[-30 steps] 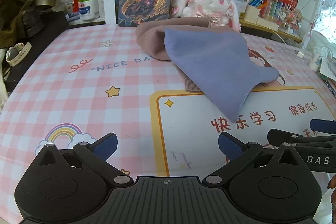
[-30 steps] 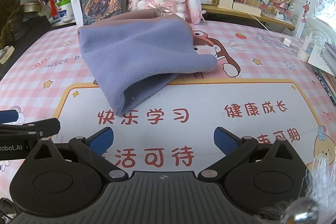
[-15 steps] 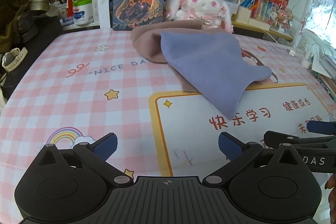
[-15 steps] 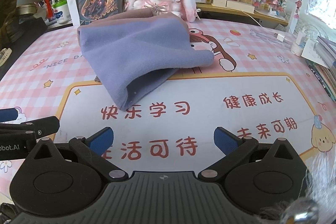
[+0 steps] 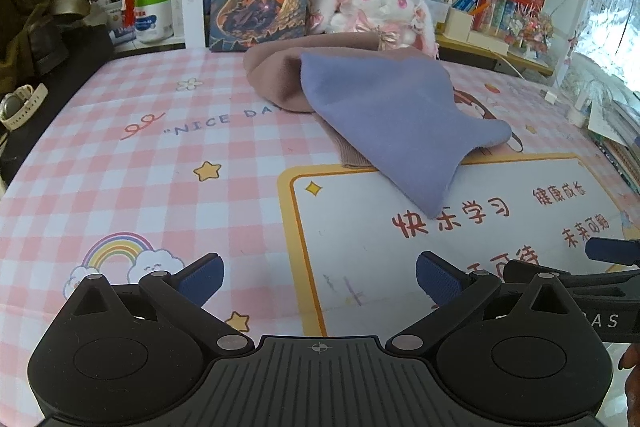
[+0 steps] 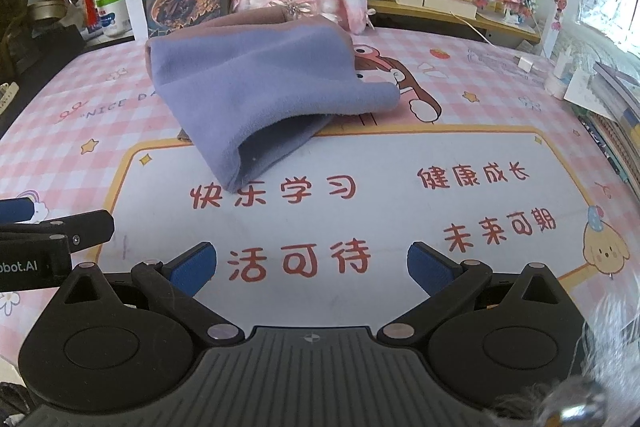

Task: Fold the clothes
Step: 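Grasp the lavender sweater edge with the left tool while the right tool grasps the mauve edge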

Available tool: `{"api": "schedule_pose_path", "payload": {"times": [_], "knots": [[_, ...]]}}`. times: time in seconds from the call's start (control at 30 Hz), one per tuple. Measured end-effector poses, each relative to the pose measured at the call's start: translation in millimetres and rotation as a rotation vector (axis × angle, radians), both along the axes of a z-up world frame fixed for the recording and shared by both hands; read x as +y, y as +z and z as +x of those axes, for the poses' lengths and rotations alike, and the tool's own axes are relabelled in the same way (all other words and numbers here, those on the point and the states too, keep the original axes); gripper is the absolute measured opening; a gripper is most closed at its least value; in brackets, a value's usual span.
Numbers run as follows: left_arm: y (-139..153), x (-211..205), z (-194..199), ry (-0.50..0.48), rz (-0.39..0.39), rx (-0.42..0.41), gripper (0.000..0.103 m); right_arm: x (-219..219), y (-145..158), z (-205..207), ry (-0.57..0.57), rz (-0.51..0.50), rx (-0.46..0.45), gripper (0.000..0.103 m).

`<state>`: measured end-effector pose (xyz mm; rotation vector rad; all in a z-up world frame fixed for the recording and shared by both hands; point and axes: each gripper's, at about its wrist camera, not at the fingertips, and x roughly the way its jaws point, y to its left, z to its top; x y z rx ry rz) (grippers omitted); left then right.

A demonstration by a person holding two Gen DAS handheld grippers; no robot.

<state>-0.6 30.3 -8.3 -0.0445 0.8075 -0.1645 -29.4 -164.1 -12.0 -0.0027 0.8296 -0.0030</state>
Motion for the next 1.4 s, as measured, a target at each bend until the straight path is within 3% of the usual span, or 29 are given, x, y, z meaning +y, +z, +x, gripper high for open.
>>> {"api": "schedule_pose_path", "payload": {"times": [0.37,0.7,0.87,1.1,1.3,1.4], "knots": [[1,-18,13,0.112,0.024,0.002,0.103,-19,-9,27,0.082,0.041,0.006,0.103],[12,-86,19,0.147,0.039,-0.043,0.103,-88,0,79,0.161,0.157,-0.013,0.103],[21,-129,18,0.122,0.168,-0.102,0.101,-133,-2,96,0.172,0.316,0.019,0.103],[11,-183,27,0.023,0.437,-0.157,0.094,-192,-20,115,0.103,0.676,0.179,0.103],[-4,-198,64,0.024,0.592,-0.184,0.092,-214,-20,117,0.095,0.758,0.192,0.1],[-6,-188,86,0.091,0.588,-0.165,0.092,-220,-19,121,0.089,0.787,0.195,0.1]]}}
